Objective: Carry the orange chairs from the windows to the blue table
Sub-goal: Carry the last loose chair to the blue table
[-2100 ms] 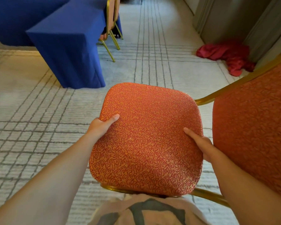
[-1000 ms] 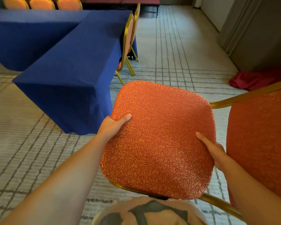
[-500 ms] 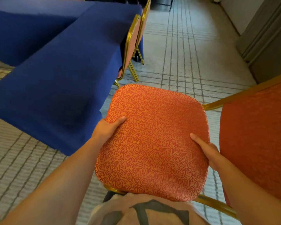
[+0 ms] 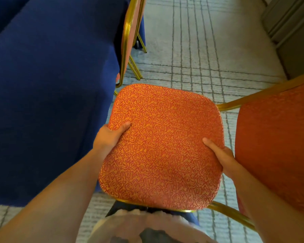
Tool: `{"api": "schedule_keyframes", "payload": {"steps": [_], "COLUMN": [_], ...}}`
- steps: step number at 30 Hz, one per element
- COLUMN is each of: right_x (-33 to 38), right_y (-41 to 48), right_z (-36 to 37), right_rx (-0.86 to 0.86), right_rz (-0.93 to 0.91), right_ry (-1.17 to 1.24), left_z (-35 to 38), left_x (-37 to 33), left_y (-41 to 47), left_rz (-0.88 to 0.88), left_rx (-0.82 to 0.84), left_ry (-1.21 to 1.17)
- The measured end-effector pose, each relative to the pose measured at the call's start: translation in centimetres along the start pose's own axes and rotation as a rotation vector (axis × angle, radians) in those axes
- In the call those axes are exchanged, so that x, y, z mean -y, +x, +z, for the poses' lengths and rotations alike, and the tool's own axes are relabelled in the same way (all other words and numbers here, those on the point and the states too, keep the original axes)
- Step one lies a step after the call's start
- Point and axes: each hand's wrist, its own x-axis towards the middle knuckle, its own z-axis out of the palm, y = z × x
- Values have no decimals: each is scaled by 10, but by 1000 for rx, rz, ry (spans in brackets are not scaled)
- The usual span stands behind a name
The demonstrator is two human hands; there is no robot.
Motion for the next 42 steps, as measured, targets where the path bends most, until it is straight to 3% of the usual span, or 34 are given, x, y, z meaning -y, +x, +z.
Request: {"api": "schedule_keyframes", "payload": {"steps": [8,24,31,42], "right_x": [44,-34,-55,-53], "right_y": [101,351,412,416], "right_z": [61,144,155,156], "right_rx": [-76,-125,-95,-111], "right_rz": [3,141,170,182], "right_ry": [7,-75,-87,-171], "left_z": [22,127,159,160], "left_x": [-16,102,129,125], "left_y": [121,338,379,376], "left_rz": [-23,-97,-131,-126], "left_rx": [25,-63,-35,-32], "left_ry": [-28,73,48,55]}}
